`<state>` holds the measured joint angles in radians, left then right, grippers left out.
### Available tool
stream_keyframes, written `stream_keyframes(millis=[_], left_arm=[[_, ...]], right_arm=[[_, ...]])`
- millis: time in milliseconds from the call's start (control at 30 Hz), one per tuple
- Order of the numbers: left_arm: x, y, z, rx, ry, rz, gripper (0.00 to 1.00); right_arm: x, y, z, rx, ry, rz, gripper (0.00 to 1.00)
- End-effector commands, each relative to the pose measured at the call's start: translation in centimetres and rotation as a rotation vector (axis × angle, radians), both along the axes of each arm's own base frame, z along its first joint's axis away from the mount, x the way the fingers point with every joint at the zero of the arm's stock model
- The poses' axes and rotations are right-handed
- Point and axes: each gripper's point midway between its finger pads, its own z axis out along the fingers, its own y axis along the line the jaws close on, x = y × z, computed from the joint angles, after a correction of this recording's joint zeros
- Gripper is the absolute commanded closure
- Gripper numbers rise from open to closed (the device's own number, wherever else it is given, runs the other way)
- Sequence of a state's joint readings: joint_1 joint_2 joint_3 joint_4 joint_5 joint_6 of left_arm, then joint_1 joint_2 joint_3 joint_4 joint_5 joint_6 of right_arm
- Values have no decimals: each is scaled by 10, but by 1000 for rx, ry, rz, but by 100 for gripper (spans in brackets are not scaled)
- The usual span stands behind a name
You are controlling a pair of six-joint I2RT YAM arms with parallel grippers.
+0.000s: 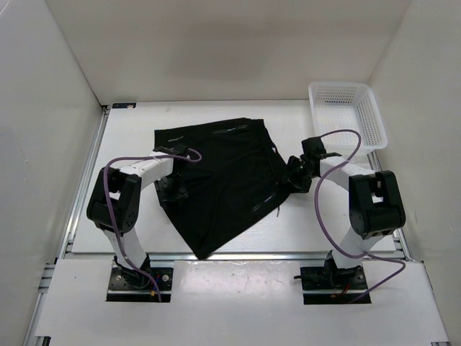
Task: Fold and stack the shorts
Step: Flatten the shorts out
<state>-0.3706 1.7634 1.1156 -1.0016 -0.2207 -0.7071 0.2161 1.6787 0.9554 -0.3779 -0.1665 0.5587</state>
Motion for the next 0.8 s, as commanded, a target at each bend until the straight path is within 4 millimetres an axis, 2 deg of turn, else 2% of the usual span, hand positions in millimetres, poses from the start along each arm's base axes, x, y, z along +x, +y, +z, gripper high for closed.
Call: stream_keyframes(millis=[0, 67, 133, 233, 300, 367, 433, 533, 567, 633, 767], left_arm=[[7, 3, 7, -51, -61, 48, 40], [8, 6, 5, -53, -67, 62, 47], [8, 10, 0, -49, -57, 74, 53], [16, 8, 0, -62, -67, 85, 64], [20, 7, 2, -66, -79, 85, 78], [23, 7, 2, -66, -78, 76, 89], [24, 6, 6, -70, -90, 75, 89], [22, 7, 14, -71, -93, 75, 89], [23, 9, 21, -61, -103, 75, 89], [24, 14, 29, -47, -114, 85, 89], [34, 37, 49, -15, -169, 129, 89]], right_arm=[[23, 4, 1, 23, -40, -14, 39], [22, 1, -7, 17, -15, -23, 47], [22, 0, -7, 14, -18, -15, 57], [23, -3, -7, 14, -18, -24, 63], [23, -3, -7, 14, -18, -24, 63], [23, -3, -7, 14, -18, -24, 67], [23, -4, -8, 6, -20, -28, 70], [24, -6, -8, -2, -22, -32, 83], [24, -6, -8, -2, -22, -32, 91], [23, -6, -12, -4, -12, -32, 100], [22, -9, -11, -17, -15, -47, 100]])
